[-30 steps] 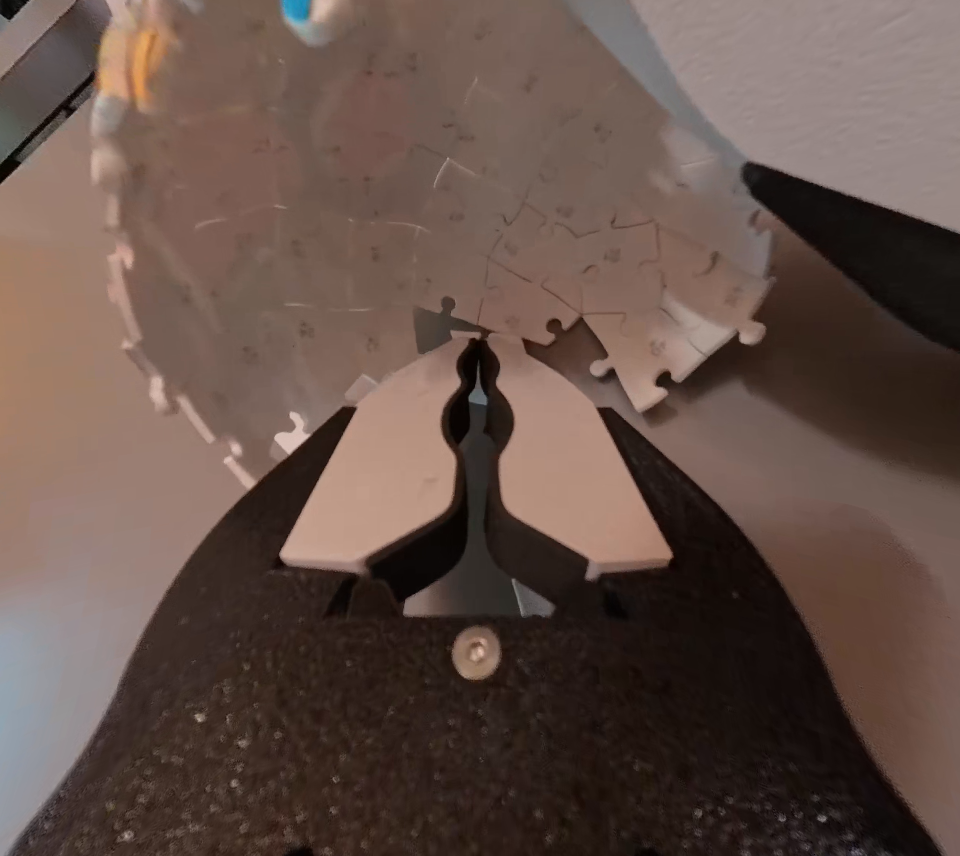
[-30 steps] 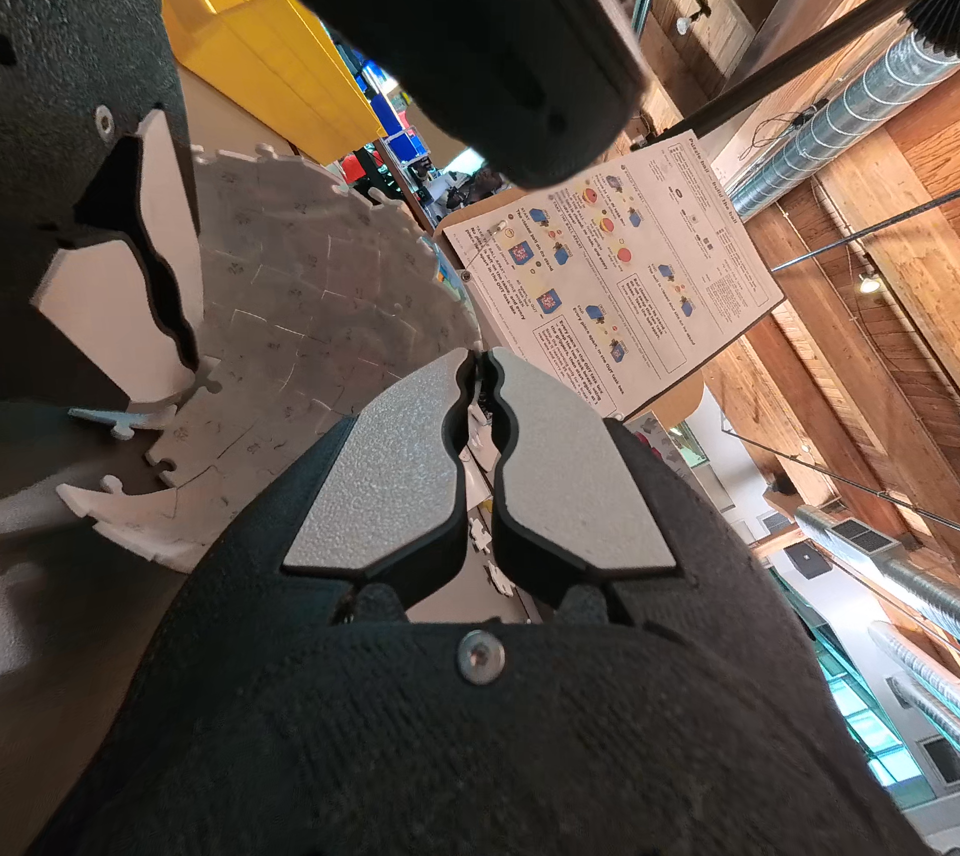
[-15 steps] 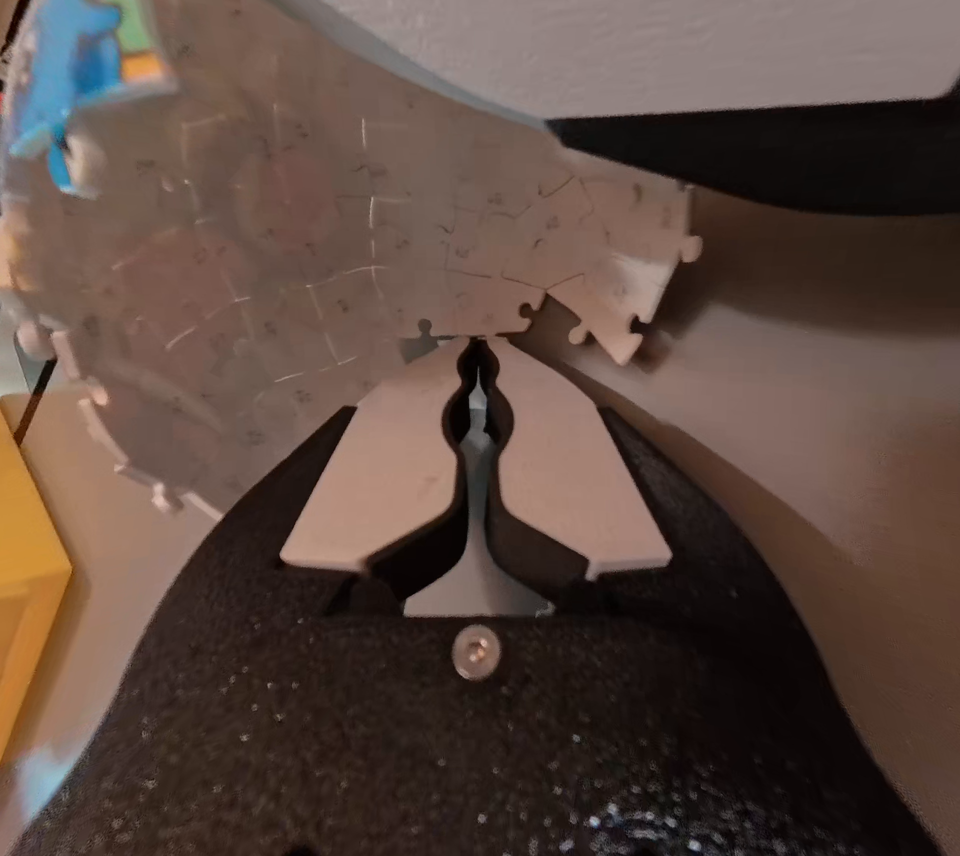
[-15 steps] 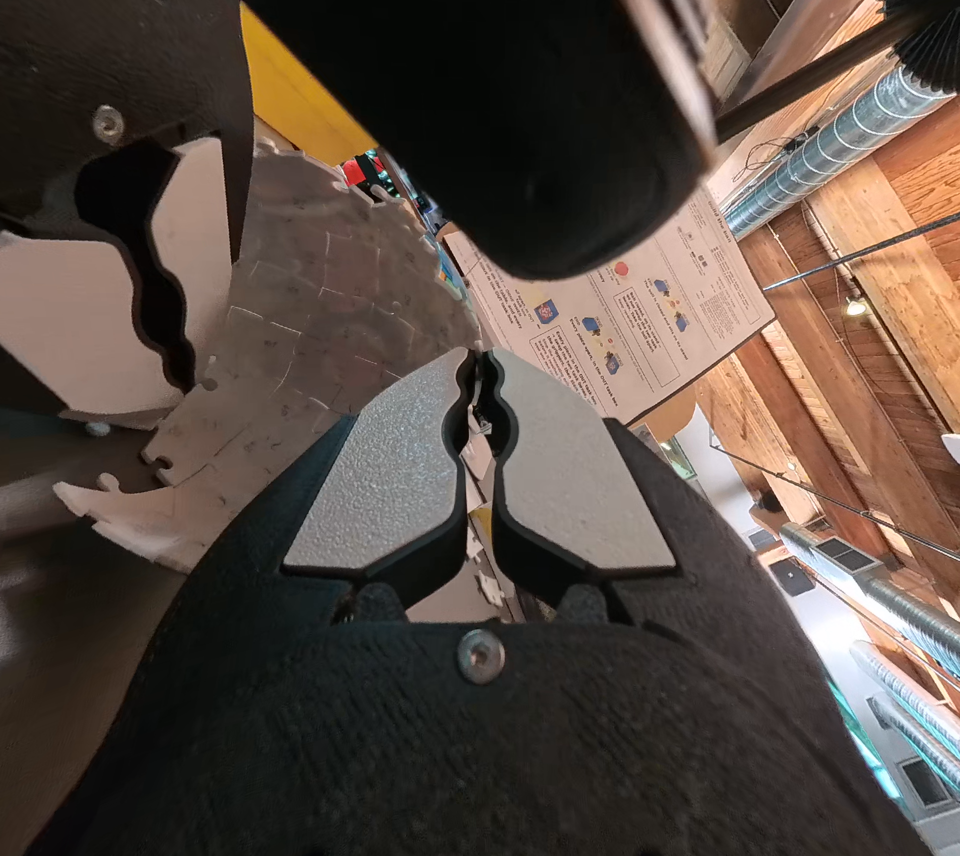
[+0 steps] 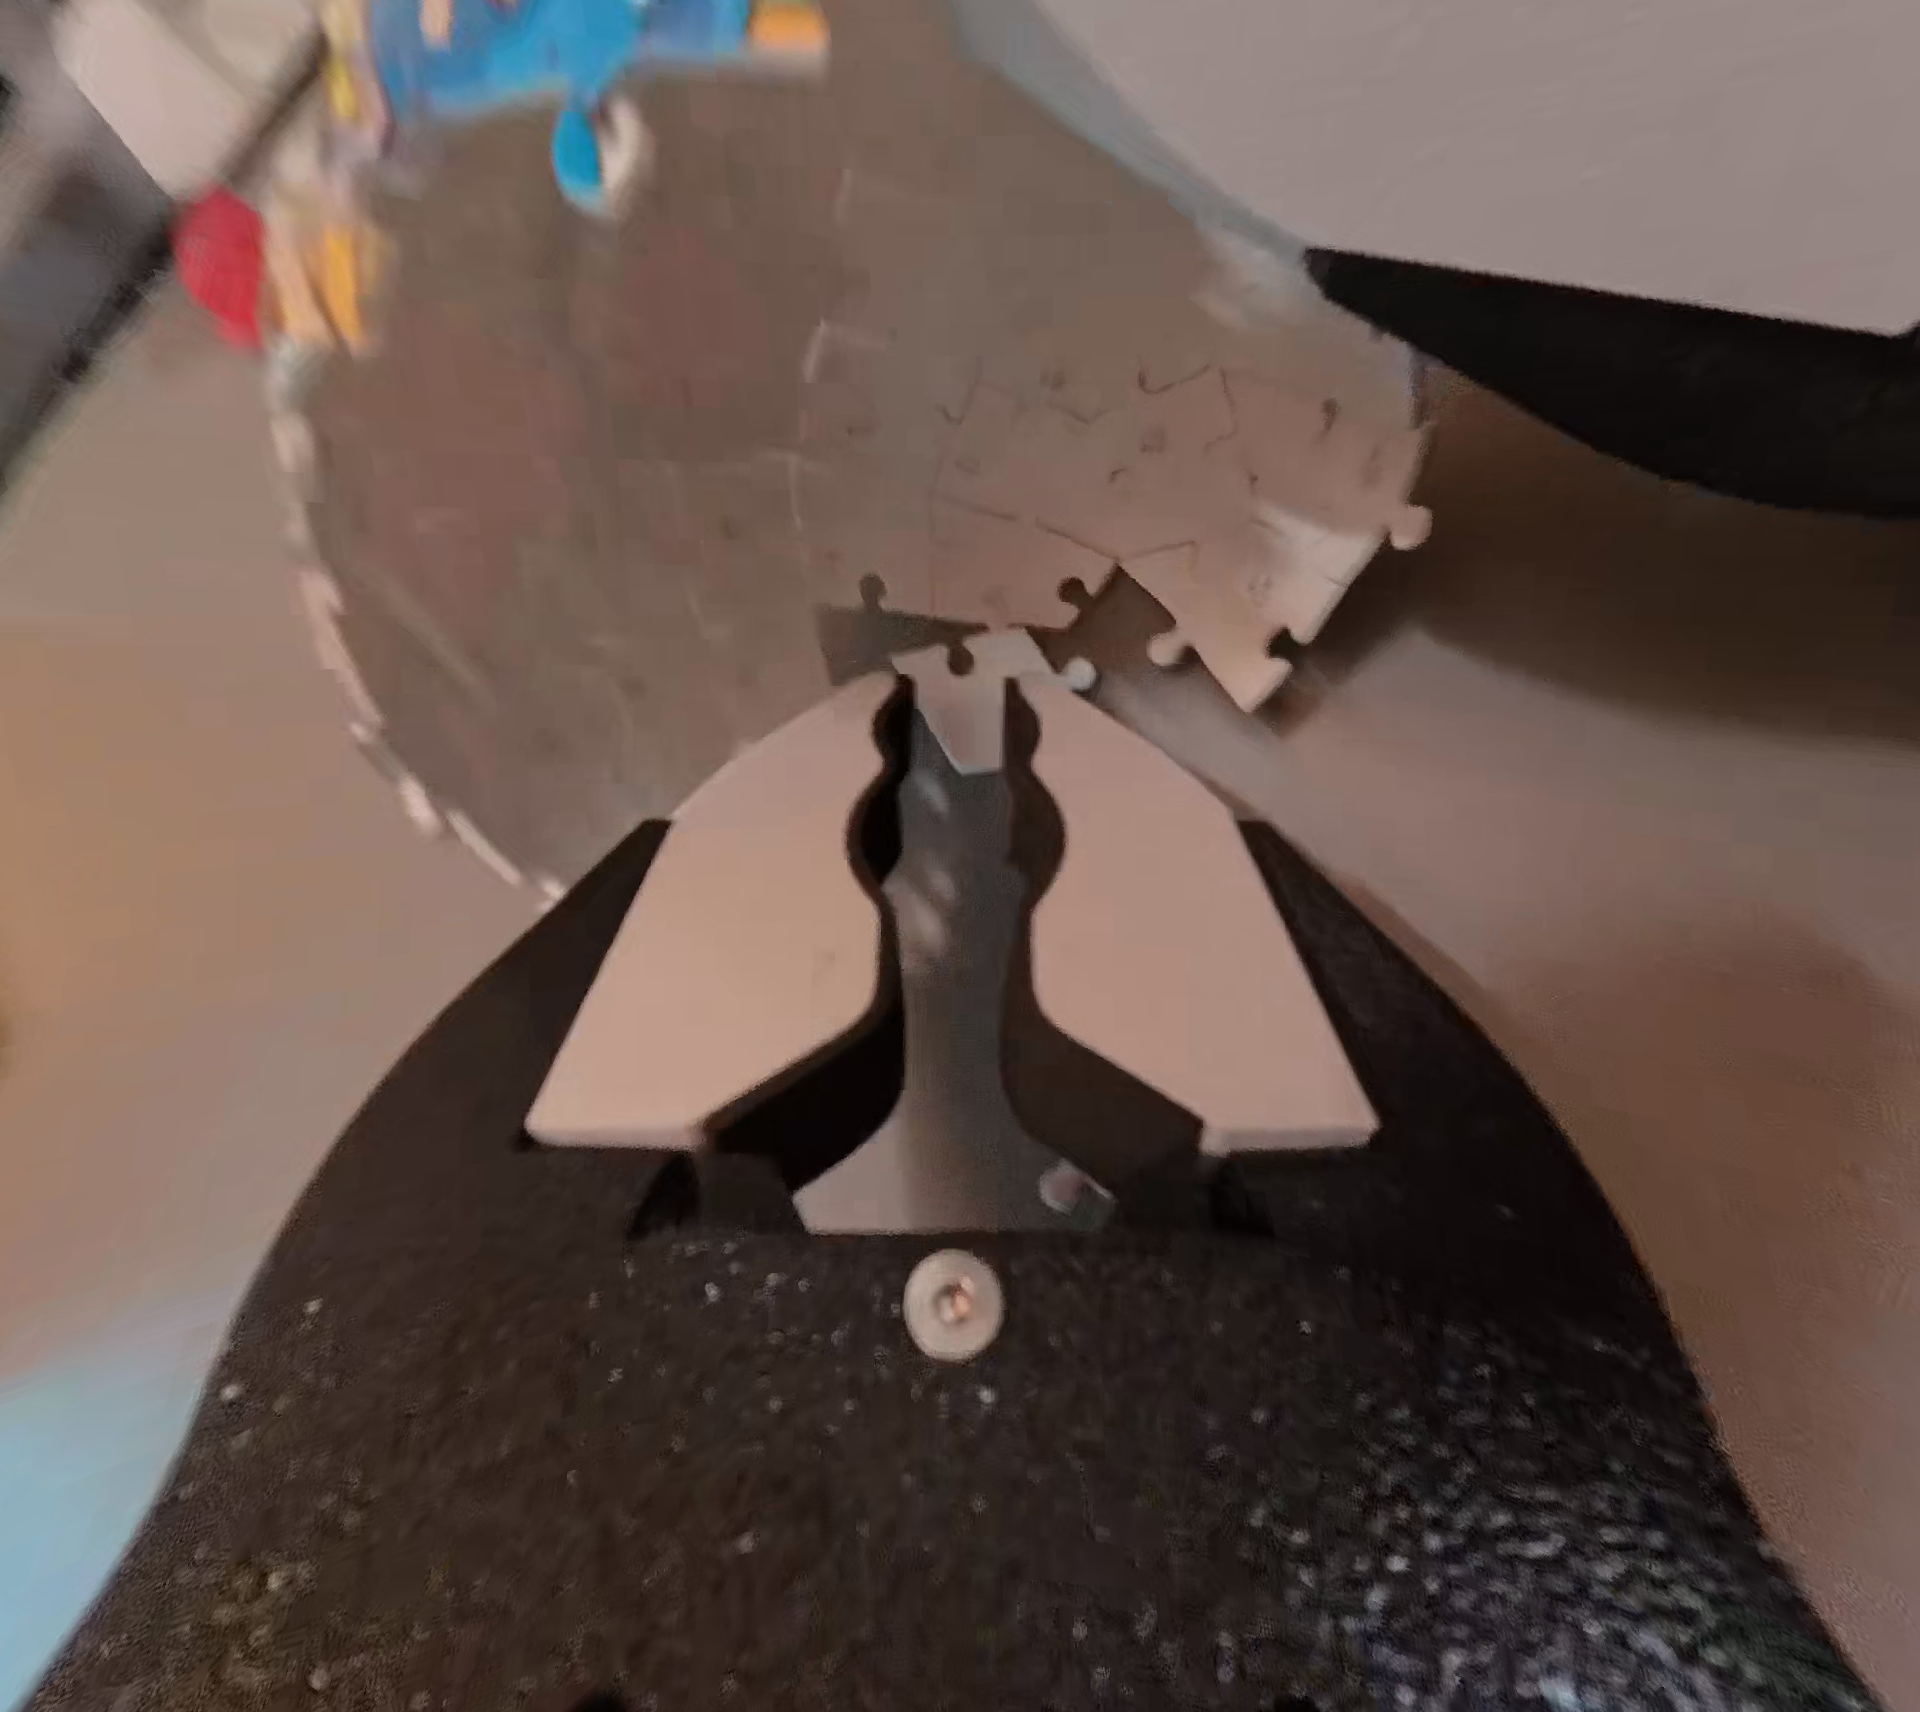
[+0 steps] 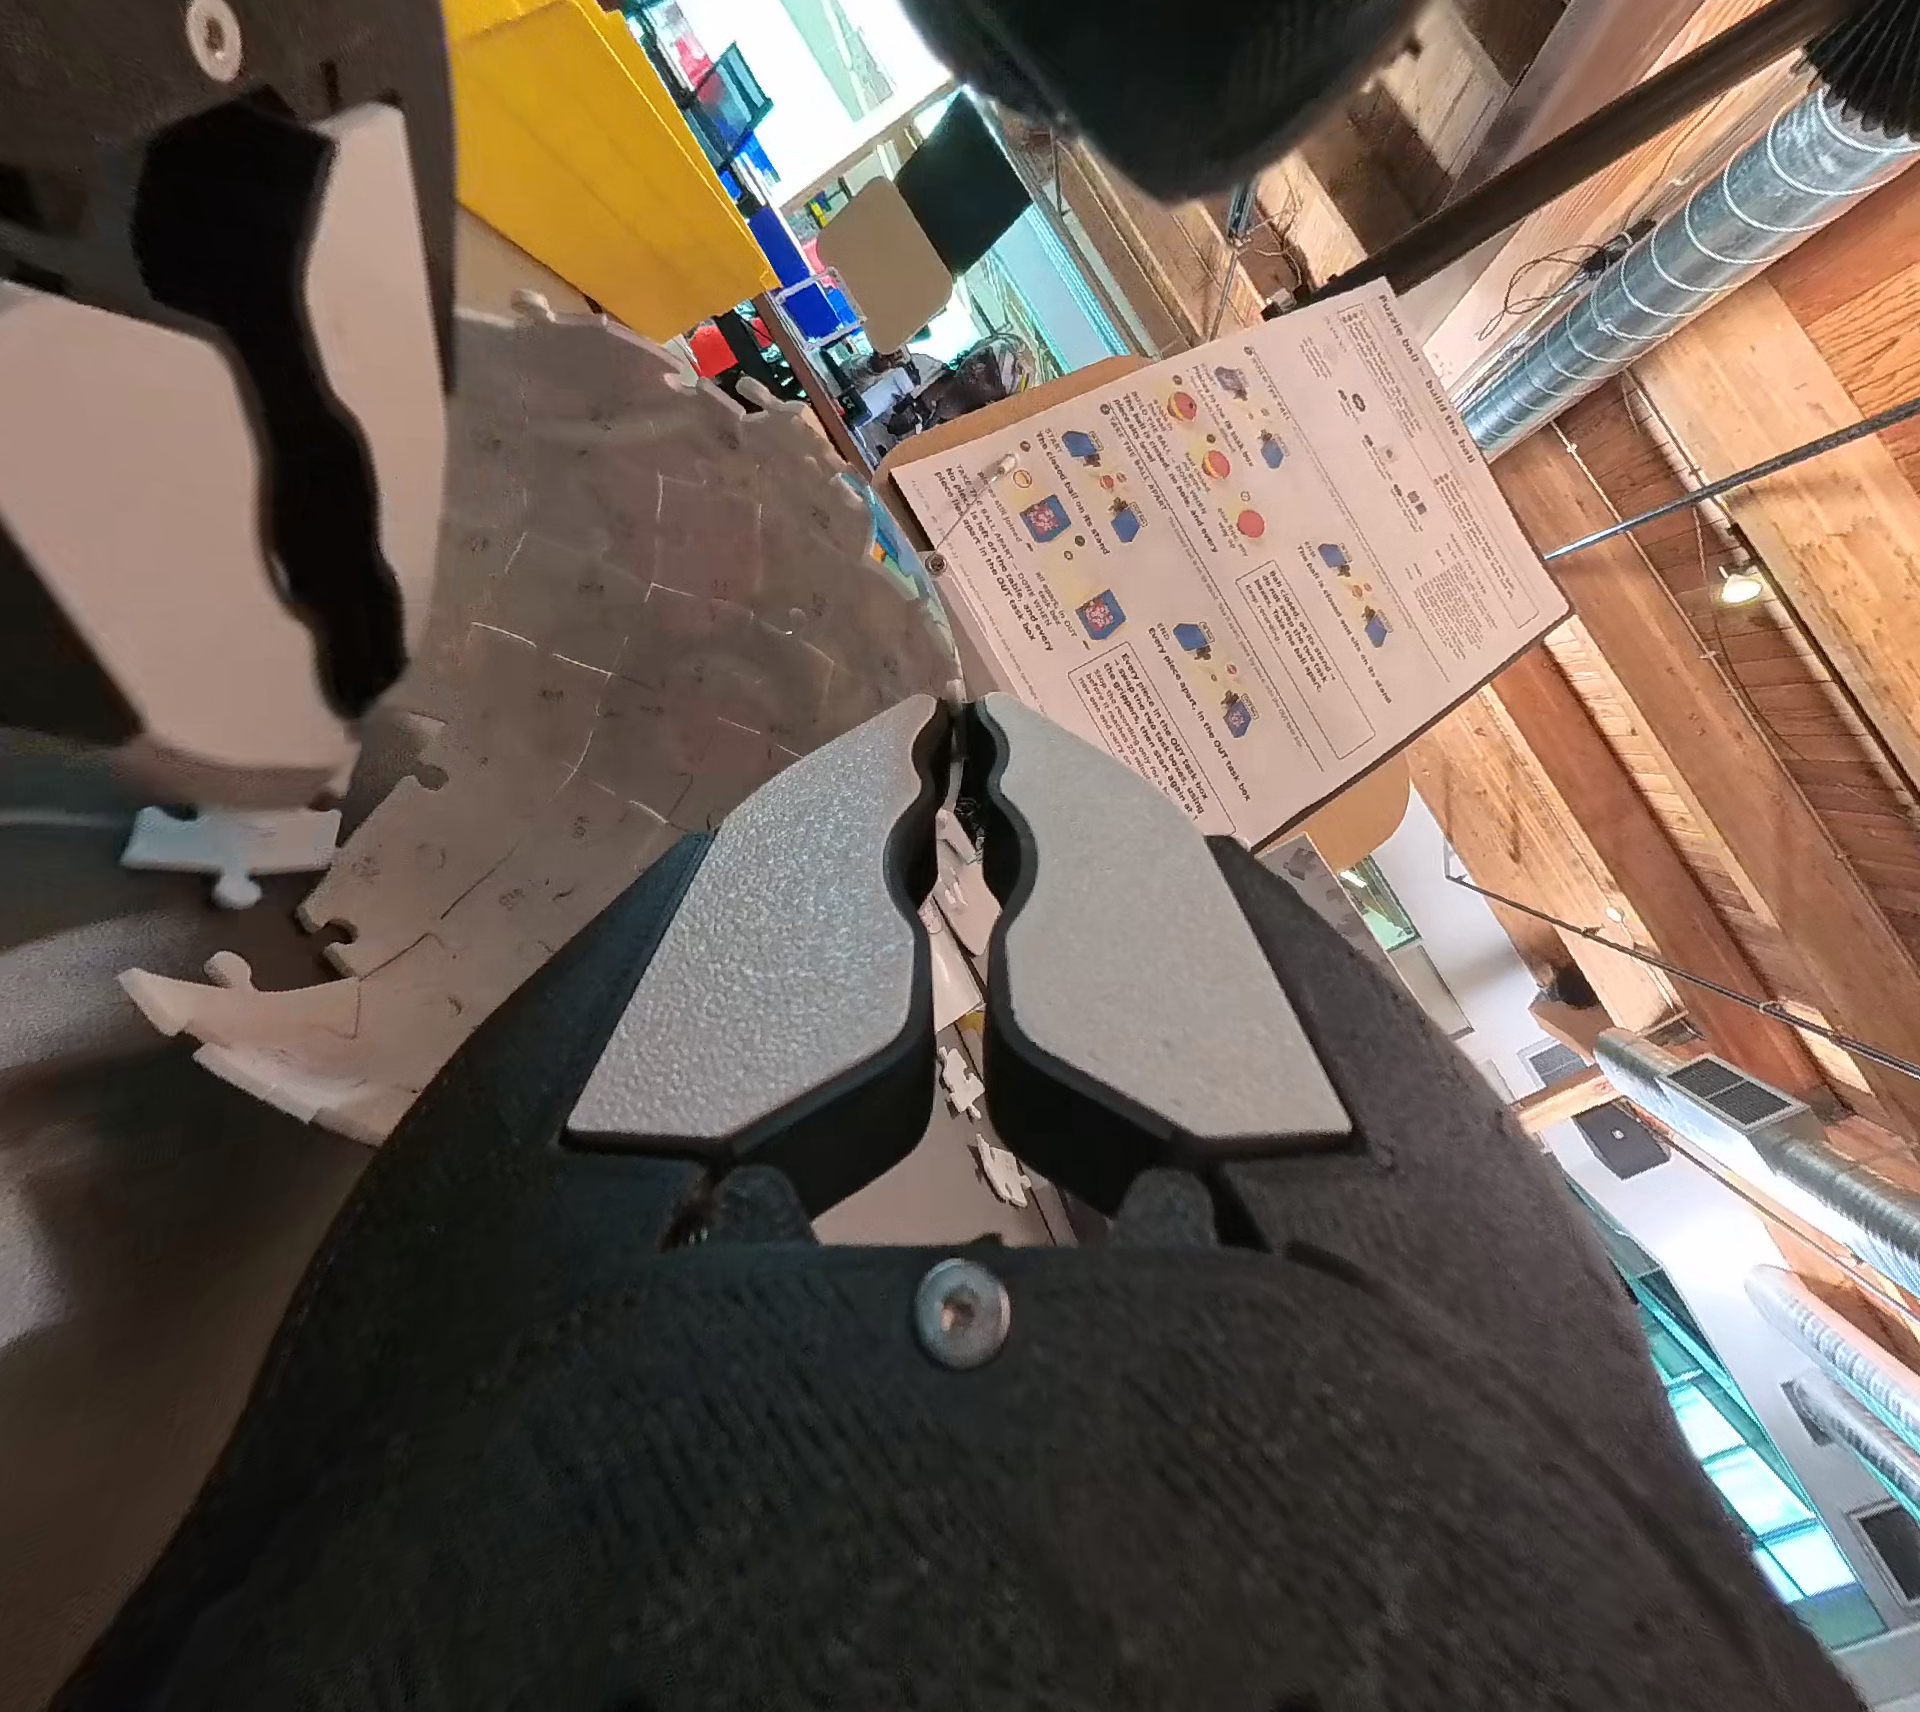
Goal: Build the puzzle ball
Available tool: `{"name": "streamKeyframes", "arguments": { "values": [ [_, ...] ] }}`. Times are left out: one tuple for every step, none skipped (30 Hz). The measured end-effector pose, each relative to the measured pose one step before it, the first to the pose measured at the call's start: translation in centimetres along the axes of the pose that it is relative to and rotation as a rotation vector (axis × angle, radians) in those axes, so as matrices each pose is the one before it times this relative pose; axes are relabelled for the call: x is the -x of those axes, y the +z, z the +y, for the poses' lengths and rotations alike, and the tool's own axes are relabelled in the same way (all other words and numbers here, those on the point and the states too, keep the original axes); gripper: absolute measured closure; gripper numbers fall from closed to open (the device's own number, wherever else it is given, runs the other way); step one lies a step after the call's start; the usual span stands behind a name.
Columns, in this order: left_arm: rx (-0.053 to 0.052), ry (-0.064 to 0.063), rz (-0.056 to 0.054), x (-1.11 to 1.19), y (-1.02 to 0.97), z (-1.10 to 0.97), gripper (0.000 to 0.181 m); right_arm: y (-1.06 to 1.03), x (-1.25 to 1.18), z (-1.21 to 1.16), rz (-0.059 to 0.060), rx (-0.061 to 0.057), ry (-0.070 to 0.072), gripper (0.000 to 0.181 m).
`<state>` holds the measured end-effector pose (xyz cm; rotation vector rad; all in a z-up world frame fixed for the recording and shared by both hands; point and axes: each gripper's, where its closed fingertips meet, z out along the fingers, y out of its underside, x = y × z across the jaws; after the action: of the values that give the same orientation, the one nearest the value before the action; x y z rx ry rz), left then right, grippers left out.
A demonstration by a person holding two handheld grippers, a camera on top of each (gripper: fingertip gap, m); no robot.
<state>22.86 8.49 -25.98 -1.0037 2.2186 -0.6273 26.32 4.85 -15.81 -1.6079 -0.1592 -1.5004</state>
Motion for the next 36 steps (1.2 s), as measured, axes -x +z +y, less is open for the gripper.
{"name": "streamKeyframes", "arguments": {
  "values": [
    [0.0318,-0.0577,0.0288,-0.433,-0.068,0.448,0.161,0.011,-0.005,-0.002,0.0004,-0.0003,0.0016,0.178],
    [0.0206,-0.0518,0.0217,-0.381,-0.006,0.325,0.160,0.004,0.009,-0.030,-0.0006,-0.0014,0.0009,0.178],
    [0.0098,-0.0422,0.0150,-0.306,0.031,0.190,0.157,0.003,0.008,-0.027,-0.0006,-0.0012,0.0008,0.178],
    [0.0077,-0.0356,0.0051,-0.175,0.057,0.146,0.156,0.000,0.022,-0.027,-0.0007,-0.0002,-0.0002,0.178],
    [0.0069,-0.0291,-0.0087,0.046,0.072,0.107,0.156,-0.013,-0.008,-0.022,0.0005,-0.0011,-0.0003,0.178],
    [0.0090,-0.0227,-0.0225,0.296,0.109,0.122,0.156,-0.020,-0.006,-0.018,-0.0004,-0.0009,0.0002,0.178],
    [0.0113,-0.0131,-0.0192,0.269,0.155,0.126,0.156,-0.012,0.000,0.015,0.0001,0.0007,0.0007,0.178],
    [0.0004,-0.0110,0.0012,0.001,0.108,-0.075,0.157,-0.004,-0.005,0.020,0.0001,0.0006,0.0005,0.178],
    [0.0022,-0.0147,0.0081,-0.058,0.077,-0.066,0.157,-0.001,0.001,0.006,-0.0005,-0.0005,0.0021,0.178],
    [0.0062,-0.0105,0.0068,-0.016,0.047,-0.034,0.157,0.005,-0.008,0.007,-0.0001,0.0005,0.0002,0.178],
    [0.0043,0.0014,0.0070,-0.013,0.038,-0.033,0.157,0.001,0.015,0.055,-0.0003,0.0033,-0.0013,0.178],
    [-0.0004,0.0103,0.0042,-0.001,0.025,-0.055,0.157,0.008,-0.010,0.055,-0.0004,0.0022,0.0012,0.178],
    [-0.0027,0.0133,0.0042,-0.042,0.027,-0.046,0.158,0.005,-0.026,0.037,0.0004,0.0003,0.0047,0.179],
    [-0.0035,0.0166,0.0095,-0.143,0.030,-0.033,0.161,0.000,-0.043,0.026,0.0013,-0.0001,0.0036,0.178],
    [-0.0037,0.0173,0.0095,-0.185,0.021,-0.034,0.165,-0.023,0.003,-0.057,-0.0004,-0.0038,0.0003,0.178],
    [-0.0027,0.0223,0.0021,-0.089,0.009,-0.025,0.166,-0.024,0.027,-0.032,-0.0002,-0.0007,-0.0044,0.178],
    [-0.0018,0.0279,-0.0047,0.000,-0.018,-0.020,0.167,-0.017,0.019,-0.078,0.0006,-0.0028,-0.0056,0.179],
    [0.0016,0.0227,-0.0065,0.035,-0.033,0.017,0.166,0.000,0.019,-0.043,-0.0004,-0.0013,-0.0018,0.178],
    [0.0036,0.0092,-0.0063,0.080,-0.034,0.019,0.165,-0.005,-0.004,0.009,0.0001,0.0007,-0.0005,0.178],
    [0.0015,-0.0061,-0.0063,0.124,-0.050,-0.001,0.161,-0.010,-0.010,0.010,0.0000,-0.0009,-0.0024,0.178],
    [-0.0026,-0.0190,-0.0055,0.137,-0.114,-0.061,0.158,-0.011,0.002,-0.019,-0.0001,-0.0021,-0.0035,0.178],
    [-0.0090,-0.0268,-0.0015,0.094,-0.194,-0.135,0.157,-0.018,0.021,-0.030,0.0001,-0.0015,-0.0036,0.179],
    [-0.0113,-0.0297,0.0043,-0.011,-0.190,-0.163,0.157,-0.013,0.016,-0.035,0.0000,-0.0010,-0.0040,0.178],
    [-0.0081,-0.0276,0.0069,-0.098,-0.072,-0.129,0.157,-0.009,0.014,-0.100,0.0000,-0.0048,-0.0066,0.179],
    [-0.0069,-0.0191,0.0027,-0.095,0.049,-0.060,0.156,-0.023,0.036,-0.103,0.0002,-0.0044,-0.0069,0.179],
    [-0.0027,-0.0095,-0.0065,-0.026,0.158,0.028,0.154,-0.027,0.034,-0.036,-0.0003,0.0009,-0.0038,0.179],
    [0.0084,-0.0016,-0.0142,0.037,0.196,0.187,0.151,-0.036,-0.002,-0.035,0.0012,0.0005,-0.0038,0.179],
    [0.0123,0.0014,-0.0189,0.079,0.185,0.251,0.148,-0.059,0.003,-0.020,0.0007,0.0001,-0.0068,0.179],
    [-0.0122,-0.0066,-0.0192,0.089,0.060,-0.125,0.147,-0.059,0.002,0.039,0.0008,0.0032,-0.0056,0.179],
    [-0.0159,-0.0107,-0.0179,0.107,0.017,-0.189,0.148,-0.040,0.017,0.070,-0.0005,0.0042,-0.0002,0.179],
    [-0.0086,-0.0097,-0.0127,0.071,0.028,-0.112,0.149,-0.042,-0.016,0.050,0.0007,0.0024,0.0027,0.179],
    [-0.0018,-0.0051,-0.0042,0.005,0.029,-0.014,0.151,-0.013,-0.008,0.066,0.0006,0.0018,0.0015,0.179],
    [0.0003,-0.0038,-0.0043,0.062,0.015,0.008,0.152,0.012,0.021,0.087,-0.0004,0.0039,0.0008,0.179],
    [-0.0024,-0.0062,-0.0094,0.185,-0.029,-0.045,0.154,0.011,0.038,0.075,-0.0006,0.0040,0.0019,0.179],
    [-0.0045,-0.0068,-0.0060,0.198,-0.054,-0.103,0.157,-0.017,-0.014,0.033,0.0017,0.0022,-0.0002,0.179],
    [-0.0048,-0.0061,0.0009,0.128,-0.094,-0.104,0.163,-0.025,0.010,0.006,0.0010,0.0014,-0.0038,0.179]
  ]
}}
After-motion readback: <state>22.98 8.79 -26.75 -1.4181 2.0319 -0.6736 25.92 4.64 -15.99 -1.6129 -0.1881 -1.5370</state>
